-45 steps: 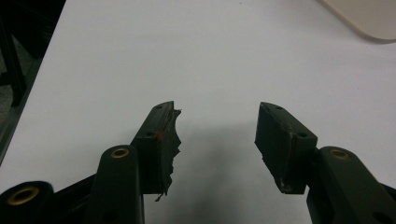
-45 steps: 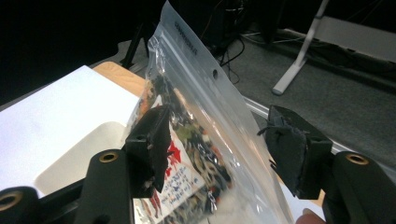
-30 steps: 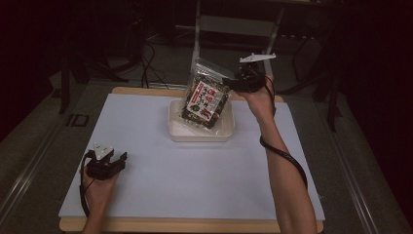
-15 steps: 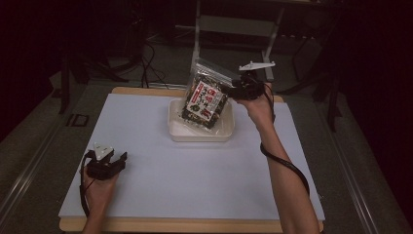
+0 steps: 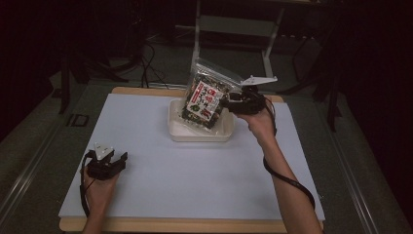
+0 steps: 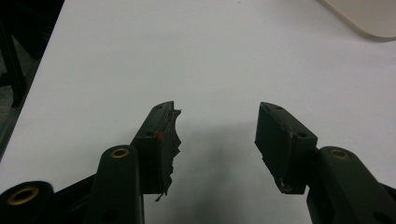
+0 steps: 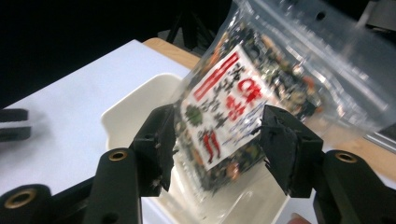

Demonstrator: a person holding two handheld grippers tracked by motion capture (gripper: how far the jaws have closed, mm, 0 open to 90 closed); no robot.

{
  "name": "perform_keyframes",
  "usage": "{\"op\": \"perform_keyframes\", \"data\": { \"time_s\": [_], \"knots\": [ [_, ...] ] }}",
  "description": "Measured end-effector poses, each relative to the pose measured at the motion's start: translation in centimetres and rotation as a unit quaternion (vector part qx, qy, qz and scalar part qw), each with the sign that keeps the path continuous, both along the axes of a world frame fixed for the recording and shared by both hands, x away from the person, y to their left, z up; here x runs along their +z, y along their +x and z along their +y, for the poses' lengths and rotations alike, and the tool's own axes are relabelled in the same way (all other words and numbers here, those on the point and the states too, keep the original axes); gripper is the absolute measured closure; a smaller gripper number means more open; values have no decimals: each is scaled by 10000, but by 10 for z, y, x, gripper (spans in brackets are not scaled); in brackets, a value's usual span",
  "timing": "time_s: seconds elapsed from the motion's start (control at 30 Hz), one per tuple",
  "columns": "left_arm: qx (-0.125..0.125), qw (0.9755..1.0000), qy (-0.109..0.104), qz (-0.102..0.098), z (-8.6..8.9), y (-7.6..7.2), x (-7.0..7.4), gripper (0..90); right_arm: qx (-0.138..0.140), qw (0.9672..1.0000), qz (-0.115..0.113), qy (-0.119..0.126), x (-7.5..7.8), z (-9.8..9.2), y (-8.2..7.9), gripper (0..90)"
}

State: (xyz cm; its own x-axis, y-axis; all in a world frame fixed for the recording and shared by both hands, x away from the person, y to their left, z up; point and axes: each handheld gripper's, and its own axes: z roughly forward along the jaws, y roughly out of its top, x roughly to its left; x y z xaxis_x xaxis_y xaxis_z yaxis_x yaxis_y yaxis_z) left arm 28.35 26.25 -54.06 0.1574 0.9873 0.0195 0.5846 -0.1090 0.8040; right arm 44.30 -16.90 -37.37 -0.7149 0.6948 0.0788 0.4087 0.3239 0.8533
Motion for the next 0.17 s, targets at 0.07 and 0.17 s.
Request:
{"op": "perform_keyframes", "data": {
  "time_s": [0.07, 0.17],
  "knots": [
    [6, 10000, -10, 19, 0, 0, -1, 480, 38, 10000, 19, 24, -5, -3, -7, 450],
    [11, 10000, 15, 47, -1, 1, -1, 480, -67, 9998, -129, -96, -14, -12, -17, 455]
  ]
}}
